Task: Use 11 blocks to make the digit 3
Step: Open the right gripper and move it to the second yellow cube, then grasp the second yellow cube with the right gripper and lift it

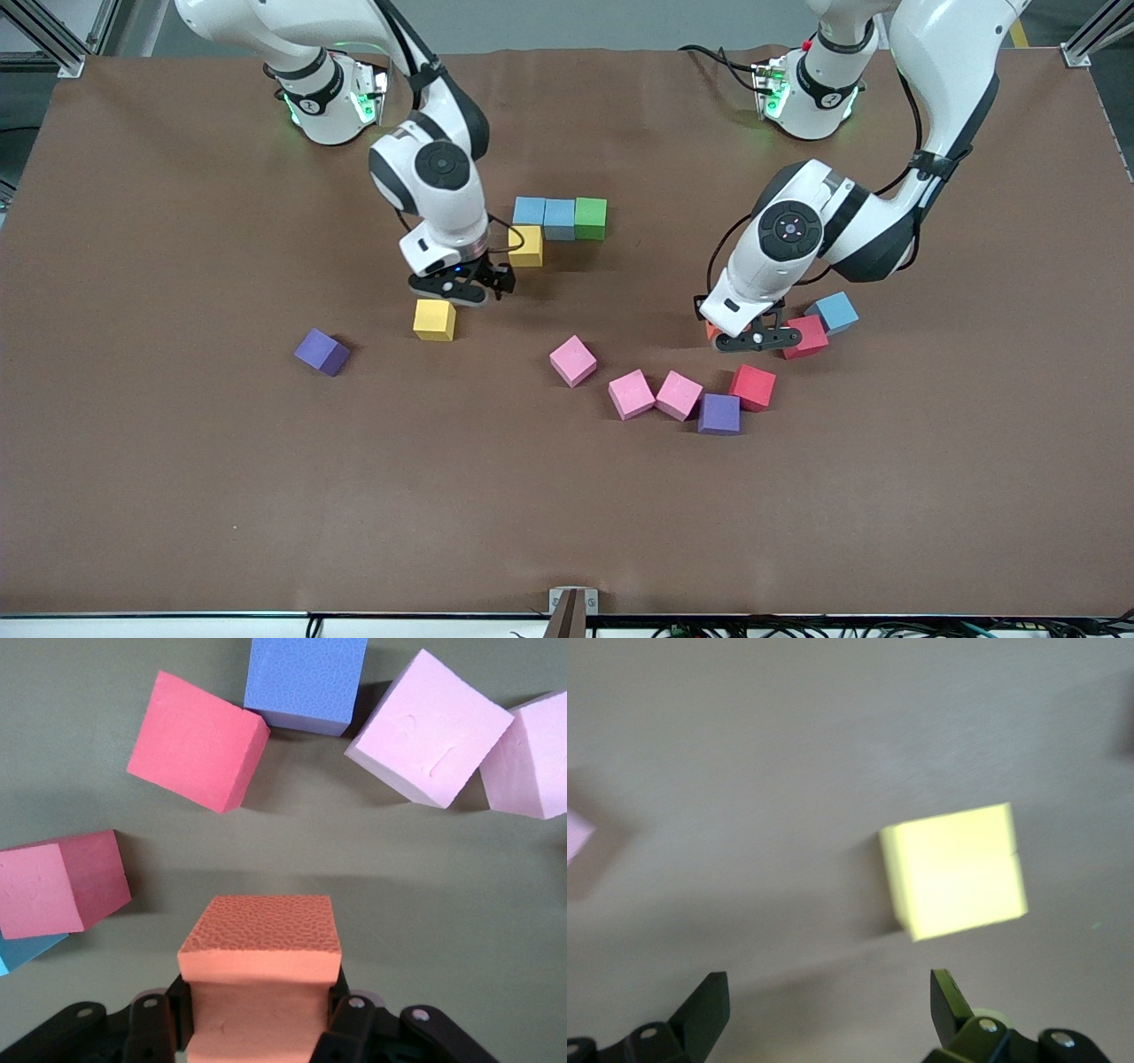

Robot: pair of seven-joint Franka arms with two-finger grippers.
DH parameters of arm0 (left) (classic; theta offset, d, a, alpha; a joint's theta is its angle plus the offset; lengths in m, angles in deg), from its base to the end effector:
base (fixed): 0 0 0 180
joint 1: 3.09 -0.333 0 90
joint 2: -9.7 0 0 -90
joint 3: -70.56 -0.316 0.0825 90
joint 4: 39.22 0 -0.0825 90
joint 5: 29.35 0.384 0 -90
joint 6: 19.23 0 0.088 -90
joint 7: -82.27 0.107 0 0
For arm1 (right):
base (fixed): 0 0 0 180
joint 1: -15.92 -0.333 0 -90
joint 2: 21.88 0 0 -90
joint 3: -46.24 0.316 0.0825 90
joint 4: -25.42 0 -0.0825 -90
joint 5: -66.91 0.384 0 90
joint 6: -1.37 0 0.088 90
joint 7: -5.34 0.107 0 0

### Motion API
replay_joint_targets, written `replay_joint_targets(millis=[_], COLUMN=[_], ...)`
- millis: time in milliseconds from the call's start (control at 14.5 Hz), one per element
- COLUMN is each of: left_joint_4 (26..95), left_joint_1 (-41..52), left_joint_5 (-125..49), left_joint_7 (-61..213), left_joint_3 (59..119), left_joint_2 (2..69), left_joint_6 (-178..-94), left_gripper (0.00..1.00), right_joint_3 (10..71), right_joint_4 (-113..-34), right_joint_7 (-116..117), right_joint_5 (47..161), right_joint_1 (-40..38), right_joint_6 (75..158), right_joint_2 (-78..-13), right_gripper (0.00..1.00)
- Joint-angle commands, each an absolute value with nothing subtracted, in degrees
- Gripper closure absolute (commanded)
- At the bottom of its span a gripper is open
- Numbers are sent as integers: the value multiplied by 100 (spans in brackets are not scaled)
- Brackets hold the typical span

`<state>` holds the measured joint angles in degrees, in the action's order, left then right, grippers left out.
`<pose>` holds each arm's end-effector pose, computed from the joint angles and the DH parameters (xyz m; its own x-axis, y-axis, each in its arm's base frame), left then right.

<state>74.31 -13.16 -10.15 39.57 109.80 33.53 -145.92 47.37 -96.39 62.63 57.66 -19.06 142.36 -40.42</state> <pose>0.5341 -0.2681 0.2918 0.9968 0.0565 -0.0559 0.0542 -0.9976 -0.0426 0.4657 0.3398 0.2574 0.9670 -0.2405 0.0841 -0.2450 -0.9684 0.0474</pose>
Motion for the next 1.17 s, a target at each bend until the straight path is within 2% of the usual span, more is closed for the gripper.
replay_joint_targets(millis=[0, 275, 826, 895, 1101], left_joint_4=[7380, 7380, 7380, 7380, 7380], left_joint_1=[-1346, -1346, -1346, -1338, -1338], left_joint_5=[-1115, -1115, -1115, -1115, -1115], left_joint_7=[3964, 3964, 3964, 3964, 3964], left_joint_3=[11003, 11003, 11003, 11003, 11003], left_joint_2=[3325, 3360, 3387, 3387, 3387], left_joint_6=[-14474, -14474, -14474, -14474, -14474], left_gripper=[61, 61, 61, 61, 61], right_joint_3=[4800, 4809, 4844, 4844, 4861], right_joint_4=[-9807, -9842, -9982, -10052, -10088], right_joint_7=[5810, 5342, 5298, 5298, 5298], right_joint_5=[5618, 5618, 5662, 5662, 5662], right_joint_1=[-1450, -1072, -1001, -1001, -1001], right_joint_6=[14384, 14524, 14911, 15042, 15079], right_joint_2=[-3981, -4086, -4420, -4420, -4403], right_gripper=[0, 0, 0, 5, 49])
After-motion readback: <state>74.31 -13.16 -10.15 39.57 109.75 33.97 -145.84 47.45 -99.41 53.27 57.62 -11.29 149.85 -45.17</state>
